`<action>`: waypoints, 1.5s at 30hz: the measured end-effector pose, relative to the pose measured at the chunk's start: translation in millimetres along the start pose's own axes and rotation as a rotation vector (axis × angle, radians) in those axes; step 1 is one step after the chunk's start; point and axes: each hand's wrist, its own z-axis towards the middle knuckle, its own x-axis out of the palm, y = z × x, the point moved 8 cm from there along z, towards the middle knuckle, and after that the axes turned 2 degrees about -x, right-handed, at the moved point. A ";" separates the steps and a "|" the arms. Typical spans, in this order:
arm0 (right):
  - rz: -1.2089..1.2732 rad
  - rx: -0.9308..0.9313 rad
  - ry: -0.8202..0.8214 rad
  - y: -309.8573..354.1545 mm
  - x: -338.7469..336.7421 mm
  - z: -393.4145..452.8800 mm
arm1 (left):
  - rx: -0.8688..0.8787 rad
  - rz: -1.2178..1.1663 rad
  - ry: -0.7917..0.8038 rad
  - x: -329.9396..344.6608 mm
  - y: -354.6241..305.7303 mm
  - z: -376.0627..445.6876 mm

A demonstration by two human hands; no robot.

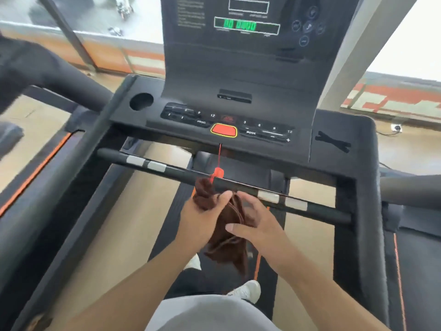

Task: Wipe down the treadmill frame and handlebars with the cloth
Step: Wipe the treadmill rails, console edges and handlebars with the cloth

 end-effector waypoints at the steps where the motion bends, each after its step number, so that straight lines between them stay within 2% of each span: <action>1: -0.081 0.007 0.006 -2.1 9.6 4.9 | 0.020 0.025 0.011 -7.4 4.5 -1.3; 5: -0.315 -0.073 0.028 -5.4 45.8 20.3 | 0.016 0.194 0.126 -35.3 23.5 0.8; 9: -0.351 -0.118 -0.046 -0.8 69.5 35.4 | 0.071 0.261 0.197 -68.9 22.6 10.1; 14: -0.205 -0.070 -0.197 0.9 92.4 63.1 | 0.029 0.090 0.117 -114.9 25.7 35.3; 21: -0.156 -0.066 -0.536 52.2 73.0 101.0 | 0.111 -0.086 0.250 -131.9 -5.6 95.4; 23: -0.364 -0.101 -0.659 72.2 55.9 113.5 | 0.162 -0.097 0.225 -135.5 -22.7 118.5; 25: -0.789 -0.163 -0.681 89.8 55.2 129.2 | 0.205 -0.075 0.185 -140.8 -31.7 140.2; 27: -1.138 -0.186 -0.492 89.2 77.2 149.7 | 0.213 -0.023 0.171 -147.3 -27.7 157.6; 29: -1.401 -0.092 -0.198 64.3 101.8 171.3 | 0.197 0.012 0.176 -155.0 -15.9 167.2; 31: -1.569 0.041 0.014 33.8 115.6 187.5 | 0.154 0.027 0.165 -163.5 -1.7 170.5; 33: -1.588 0.116 0.066 17.4 122.4 198.2 | 0.112 0.033 0.136 -171.0 15.1 169.3; 36: -1.609 0.067 0.087 18.0 129.8 210.1 | 0.059 0.024 0.069 -181.6 38.3 164.1; 38: -1.578 0.092 0.205 16.9 131.5 218.6 | 0.021 0.005 0.000 -187.9 50.0 158.7; 41: -1.401 0.160 0.397 15.1 144.2 238.7 | -0.044 -0.028 -0.116 -193.9 59.7 148.7; 43: -1.346 0.095 0.470 16.5 169.9 251.2 | -0.079 -0.058 -0.180 -197.5 62.7 142.0; 45: -1.343 -0.045 0.416 22.8 200.9 262.6 | -0.104 -0.075 -0.257 -207.0 63.4 134.4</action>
